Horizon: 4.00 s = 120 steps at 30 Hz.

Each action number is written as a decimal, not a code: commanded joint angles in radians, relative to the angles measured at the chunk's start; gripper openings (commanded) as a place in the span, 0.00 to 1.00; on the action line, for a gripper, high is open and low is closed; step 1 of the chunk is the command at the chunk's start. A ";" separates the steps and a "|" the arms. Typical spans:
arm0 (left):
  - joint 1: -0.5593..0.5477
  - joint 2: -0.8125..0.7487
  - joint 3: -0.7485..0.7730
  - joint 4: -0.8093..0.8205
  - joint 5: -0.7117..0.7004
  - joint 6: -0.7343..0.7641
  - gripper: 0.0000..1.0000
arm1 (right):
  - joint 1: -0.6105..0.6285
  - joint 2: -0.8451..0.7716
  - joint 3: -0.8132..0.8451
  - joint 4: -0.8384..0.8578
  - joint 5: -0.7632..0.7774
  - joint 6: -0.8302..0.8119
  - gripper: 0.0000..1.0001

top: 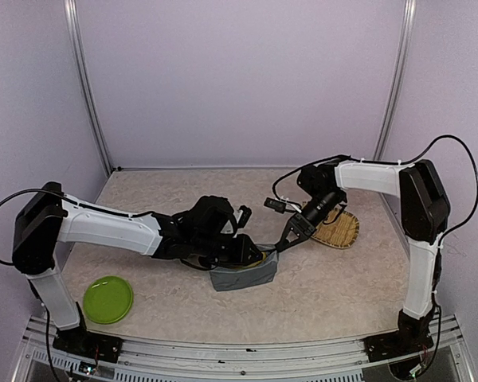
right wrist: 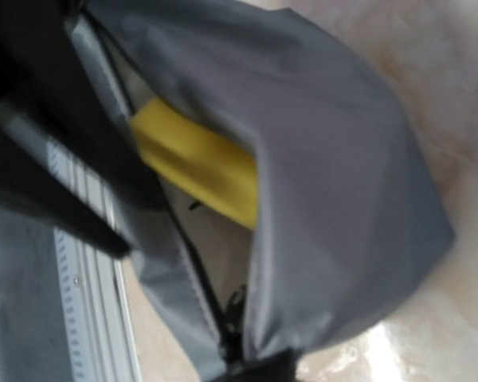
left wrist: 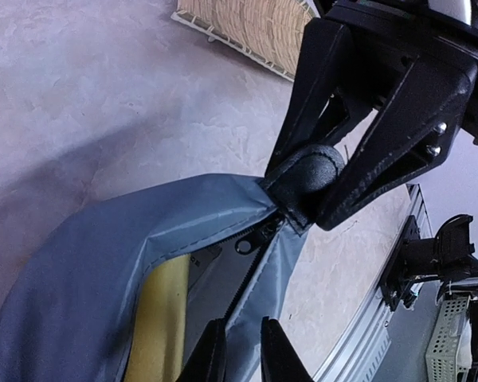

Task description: Sort the hair-cutting tools

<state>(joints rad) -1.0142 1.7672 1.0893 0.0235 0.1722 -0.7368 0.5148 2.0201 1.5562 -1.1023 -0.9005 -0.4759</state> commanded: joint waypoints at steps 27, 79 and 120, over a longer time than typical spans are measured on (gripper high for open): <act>0.054 0.093 -0.049 0.384 0.168 -0.105 0.13 | -0.010 0.078 -0.004 -0.125 -0.265 -0.152 0.02; 0.067 0.093 -0.028 0.258 0.235 0.026 0.11 | -0.032 0.117 0.014 -0.139 -0.254 -0.159 0.02; 0.105 0.088 -0.062 0.313 0.303 -0.019 0.00 | -0.031 0.144 0.024 -0.157 -0.251 -0.179 0.02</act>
<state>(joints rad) -0.9272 1.9038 1.0382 0.3779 0.4850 -0.7929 0.4885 2.1483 1.5620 -1.2331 -1.1522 -0.6399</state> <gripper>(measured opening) 0.009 0.028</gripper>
